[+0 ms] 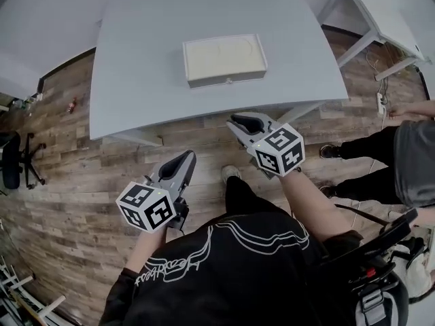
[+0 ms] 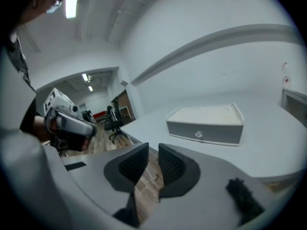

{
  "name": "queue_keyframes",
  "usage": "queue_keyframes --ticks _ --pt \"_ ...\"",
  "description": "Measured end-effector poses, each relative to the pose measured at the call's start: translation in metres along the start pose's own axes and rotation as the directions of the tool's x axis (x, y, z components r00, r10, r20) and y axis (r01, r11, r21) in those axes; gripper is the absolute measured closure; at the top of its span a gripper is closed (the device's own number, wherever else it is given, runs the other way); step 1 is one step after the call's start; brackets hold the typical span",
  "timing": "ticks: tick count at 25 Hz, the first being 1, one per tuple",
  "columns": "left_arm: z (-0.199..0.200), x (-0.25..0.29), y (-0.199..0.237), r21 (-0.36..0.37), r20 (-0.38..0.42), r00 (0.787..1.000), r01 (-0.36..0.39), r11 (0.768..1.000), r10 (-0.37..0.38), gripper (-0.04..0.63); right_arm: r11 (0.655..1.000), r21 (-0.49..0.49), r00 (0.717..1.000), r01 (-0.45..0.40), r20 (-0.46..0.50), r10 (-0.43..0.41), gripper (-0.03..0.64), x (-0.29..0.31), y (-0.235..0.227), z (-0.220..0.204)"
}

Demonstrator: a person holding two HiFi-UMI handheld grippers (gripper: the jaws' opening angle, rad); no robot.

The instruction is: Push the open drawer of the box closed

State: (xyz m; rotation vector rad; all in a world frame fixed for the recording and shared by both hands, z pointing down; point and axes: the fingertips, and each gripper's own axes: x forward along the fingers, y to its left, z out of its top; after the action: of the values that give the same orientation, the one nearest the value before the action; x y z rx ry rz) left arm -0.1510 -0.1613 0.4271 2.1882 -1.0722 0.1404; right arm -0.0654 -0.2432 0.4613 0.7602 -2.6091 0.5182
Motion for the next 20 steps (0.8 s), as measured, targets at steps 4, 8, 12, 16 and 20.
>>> queue_keyframes --ticks 4,8,12,16,20 --pt "0.006 -0.021 -0.052 0.119 0.032 0.994 0.101 0.988 -0.106 0.589 0.996 -0.026 0.985 -0.091 0.142 0.093 0.597 -0.064 0.078 0.023" --pt "0.002 -0.054 -0.120 0.205 0.035 0.980 0.183 0.961 -0.195 0.589 0.979 -0.056 0.960 -0.195 0.192 0.202 0.606 -0.138 0.152 0.026" --pt "-0.005 -0.076 -0.171 0.309 0.004 0.958 0.270 0.912 -0.286 0.589 0.988 -0.053 0.962 -0.147 0.225 0.155 0.607 -0.187 0.180 0.018" --pt "-0.017 -0.094 -0.183 0.289 0.006 0.955 0.282 0.915 -0.296 0.589 0.993 -0.033 0.965 -0.113 0.236 0.117 0.607 -0.206 0.198 0.004" --pt "-0.022 -0.102 -0.197 0.301 0.008 0.952 0.290 0.909 -0.306 0.589 0.997 -0.051 0.961 -0.054 0.270 0.066 0.607 -0.216 0.196 0.006"
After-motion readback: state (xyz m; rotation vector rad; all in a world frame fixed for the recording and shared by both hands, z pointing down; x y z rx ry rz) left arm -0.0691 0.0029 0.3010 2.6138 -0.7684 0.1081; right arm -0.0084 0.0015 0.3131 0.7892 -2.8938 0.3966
